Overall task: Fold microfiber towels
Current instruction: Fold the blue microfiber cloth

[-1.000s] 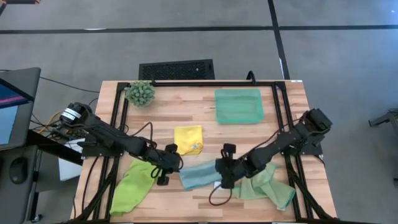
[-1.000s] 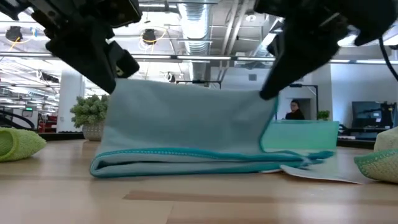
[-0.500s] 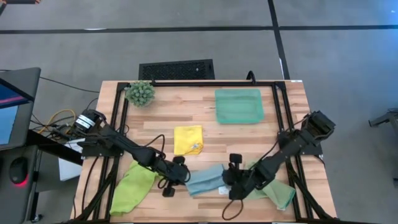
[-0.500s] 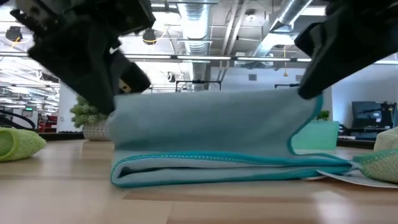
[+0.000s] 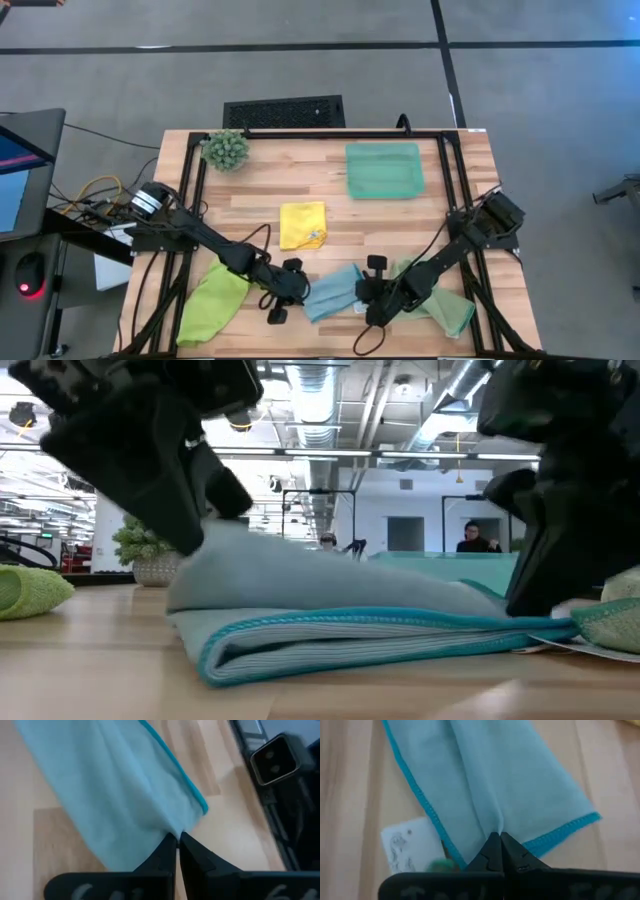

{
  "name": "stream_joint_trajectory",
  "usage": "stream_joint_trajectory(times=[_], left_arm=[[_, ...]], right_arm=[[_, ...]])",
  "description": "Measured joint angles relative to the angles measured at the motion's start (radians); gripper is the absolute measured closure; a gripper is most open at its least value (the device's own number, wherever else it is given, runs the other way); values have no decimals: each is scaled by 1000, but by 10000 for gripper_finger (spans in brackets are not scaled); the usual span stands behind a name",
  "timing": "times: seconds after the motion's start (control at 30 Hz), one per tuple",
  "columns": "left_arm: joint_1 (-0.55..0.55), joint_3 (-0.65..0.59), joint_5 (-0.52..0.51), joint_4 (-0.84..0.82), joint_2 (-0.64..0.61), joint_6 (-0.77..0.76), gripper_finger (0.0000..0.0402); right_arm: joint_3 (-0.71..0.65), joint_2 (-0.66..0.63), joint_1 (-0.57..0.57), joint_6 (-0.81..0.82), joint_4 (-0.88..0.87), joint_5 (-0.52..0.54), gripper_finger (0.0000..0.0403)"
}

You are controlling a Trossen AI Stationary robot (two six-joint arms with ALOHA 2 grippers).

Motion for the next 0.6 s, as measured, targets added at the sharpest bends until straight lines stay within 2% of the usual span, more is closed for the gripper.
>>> stream_joint_trajectory(times=[0.1, 0.23, 0.43, 0.6], left_arm=[[6, 9, -22, -13, 33, 1, 401], [49, 10, -133, -137, 37, 1, 401], [127, 7, -303, -399, -45, 87, 401], [164, 5, -362, -540, -148, 138, 401]], right_arm=[[1, 26, -16, 7, 29, 21, 403], [2, 42, -68, 36, 49, 67, 403], [0, 39, -169, 9, 46, 123, 403], [22, 41, -230, -54, 39, 113, 403]])
